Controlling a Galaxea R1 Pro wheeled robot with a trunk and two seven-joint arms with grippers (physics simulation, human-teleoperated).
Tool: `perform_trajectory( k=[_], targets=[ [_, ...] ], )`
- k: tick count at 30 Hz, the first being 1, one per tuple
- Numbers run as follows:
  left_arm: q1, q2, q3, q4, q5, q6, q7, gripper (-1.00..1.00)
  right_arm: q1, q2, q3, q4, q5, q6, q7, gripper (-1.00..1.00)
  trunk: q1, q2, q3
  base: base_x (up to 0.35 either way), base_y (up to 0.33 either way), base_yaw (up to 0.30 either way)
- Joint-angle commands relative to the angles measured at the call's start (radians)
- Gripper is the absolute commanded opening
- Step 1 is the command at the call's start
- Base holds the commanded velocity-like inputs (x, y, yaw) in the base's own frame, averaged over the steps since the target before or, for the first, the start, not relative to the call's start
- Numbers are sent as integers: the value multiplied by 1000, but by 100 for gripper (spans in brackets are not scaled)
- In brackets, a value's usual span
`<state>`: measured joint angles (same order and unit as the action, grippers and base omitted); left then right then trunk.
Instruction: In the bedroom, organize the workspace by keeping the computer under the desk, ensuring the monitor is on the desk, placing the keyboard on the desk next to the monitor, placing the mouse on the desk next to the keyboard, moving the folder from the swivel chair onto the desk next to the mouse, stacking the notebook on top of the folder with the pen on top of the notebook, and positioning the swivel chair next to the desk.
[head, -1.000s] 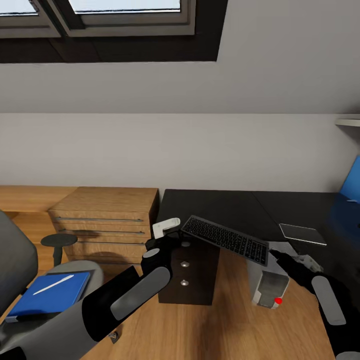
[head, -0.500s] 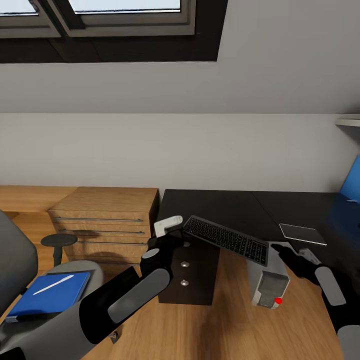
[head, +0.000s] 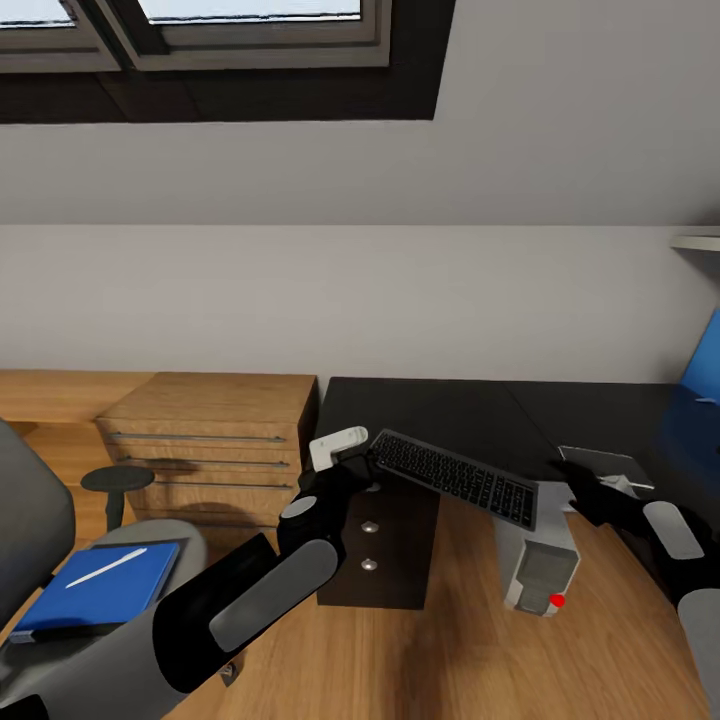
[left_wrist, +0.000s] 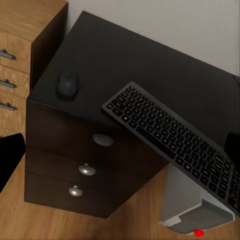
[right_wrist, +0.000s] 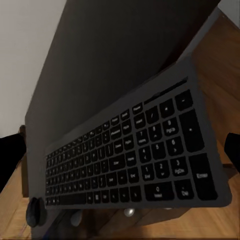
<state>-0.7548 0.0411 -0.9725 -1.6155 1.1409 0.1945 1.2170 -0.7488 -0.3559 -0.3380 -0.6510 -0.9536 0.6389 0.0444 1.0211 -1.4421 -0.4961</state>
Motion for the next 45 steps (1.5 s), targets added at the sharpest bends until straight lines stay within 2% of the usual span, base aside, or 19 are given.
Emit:
perform_trajectory(
  k=[1, 10, 29, 32, 37, 45],
  targets=[
    [-1, 0, -1, -2, 1, 11, 6, 100, -3, 0, -4, 3, -2, 10, 7, 100, 4, -8, -4, 0, 0, 0],
    [-1, 0, -2, -3, 1, 9, 6, 100, -4, 13, -4, 23, -10, 17, 8, 100, 38, -71, -33, 0, 0, 0],
    [-1, 0, -2, -1, 1, 9, 10, 100, -4, 13, -5, 47, -11, 16, 9, 100, 111, -204, -92, 0, 0, 0],
    [-1, 0, -1, -1, 2, 9, 32, 100, -4, 13, -5, 48, -11, 15, 10, 100, 123, -225, -101, 0, 0, 0],
    [-1, -1, -1, -1, 2, 9, 107, 100, -4, 14, -5, 48, -11, 15, 10, 100, 142, -260, -117, 0, 0, 0],
    [-1, -3, -2, 5, 2, 10, 143, 100, -4, 14, -6, 48, -11, 15, 13, 100, 173, -316, -142, 0, 0, 0]
  ],
)
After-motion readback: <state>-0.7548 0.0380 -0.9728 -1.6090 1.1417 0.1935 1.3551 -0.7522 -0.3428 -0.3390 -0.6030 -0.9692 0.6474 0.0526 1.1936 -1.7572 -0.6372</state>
